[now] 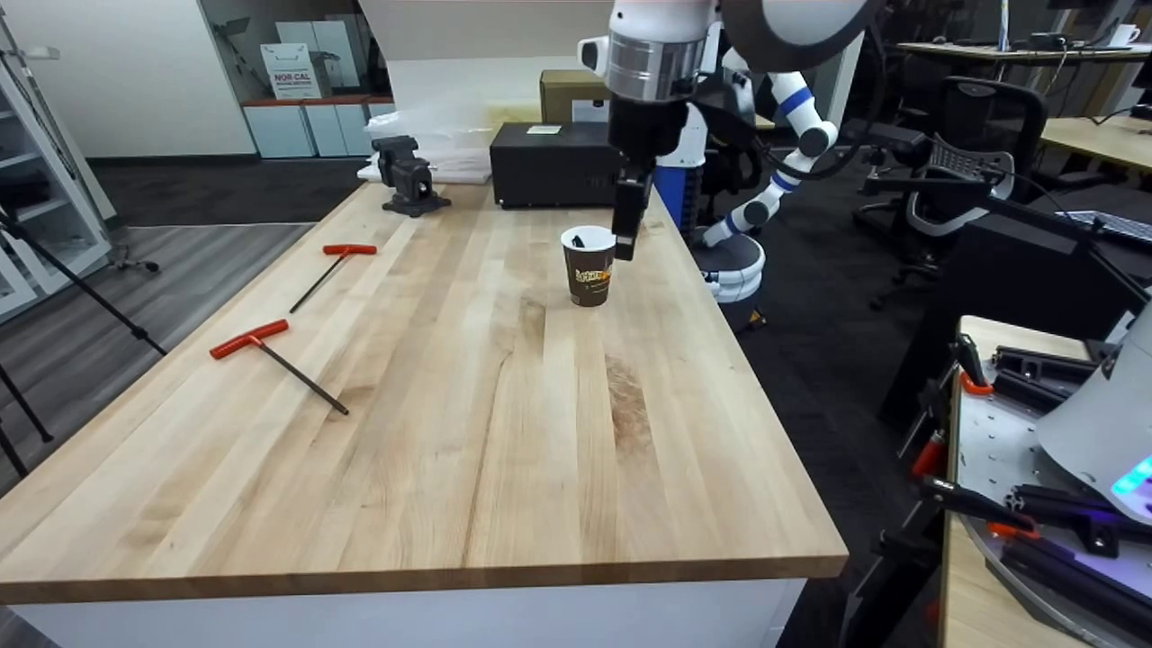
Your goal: Take the marker from the brown cup and put it on the table
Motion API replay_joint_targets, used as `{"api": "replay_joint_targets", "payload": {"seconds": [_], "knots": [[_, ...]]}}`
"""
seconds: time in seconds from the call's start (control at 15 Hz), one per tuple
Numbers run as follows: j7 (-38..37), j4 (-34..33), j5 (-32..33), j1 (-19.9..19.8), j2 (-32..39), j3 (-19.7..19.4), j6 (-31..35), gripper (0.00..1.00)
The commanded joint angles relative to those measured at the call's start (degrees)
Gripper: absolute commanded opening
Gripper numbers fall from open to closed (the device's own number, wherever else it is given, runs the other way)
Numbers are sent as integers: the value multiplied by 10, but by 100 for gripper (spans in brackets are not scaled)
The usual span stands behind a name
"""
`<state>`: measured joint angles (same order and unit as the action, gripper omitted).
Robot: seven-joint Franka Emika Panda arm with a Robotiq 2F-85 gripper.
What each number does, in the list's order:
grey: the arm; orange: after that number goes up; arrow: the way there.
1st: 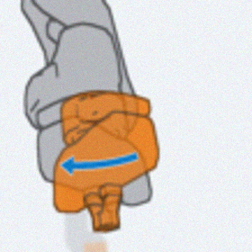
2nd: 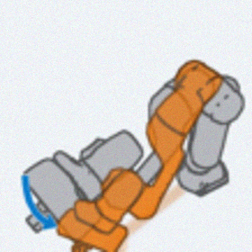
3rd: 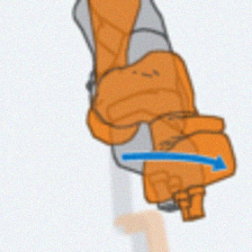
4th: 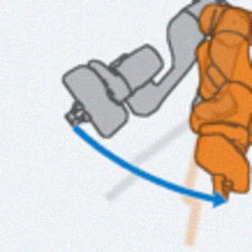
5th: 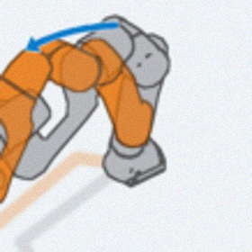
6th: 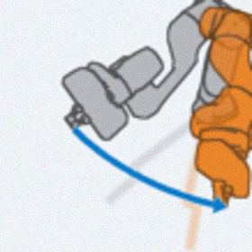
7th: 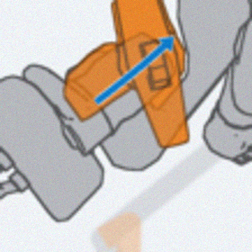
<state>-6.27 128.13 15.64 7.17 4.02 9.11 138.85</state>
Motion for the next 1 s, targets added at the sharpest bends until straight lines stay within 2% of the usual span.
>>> {"api": "replay_joint_targets", "payload": {"seconds": [0.0, 0.33, 0.73, 0.8, 0.87, 0.93], "knots": [[-27, -113, 17, 6, 98, -21, -20, 100], [-7, -236, -5, 9, 191, -49, -62, 100], [11, -334, -22, -3, 244, -75, -138, 100], [19, -343, -31, -7, 247, -75, -160, 80], [25, -351, -38, -10, 250, -75, -181, 72], [32, -358, -43, -11, 252, -74, -202, 90]]}}
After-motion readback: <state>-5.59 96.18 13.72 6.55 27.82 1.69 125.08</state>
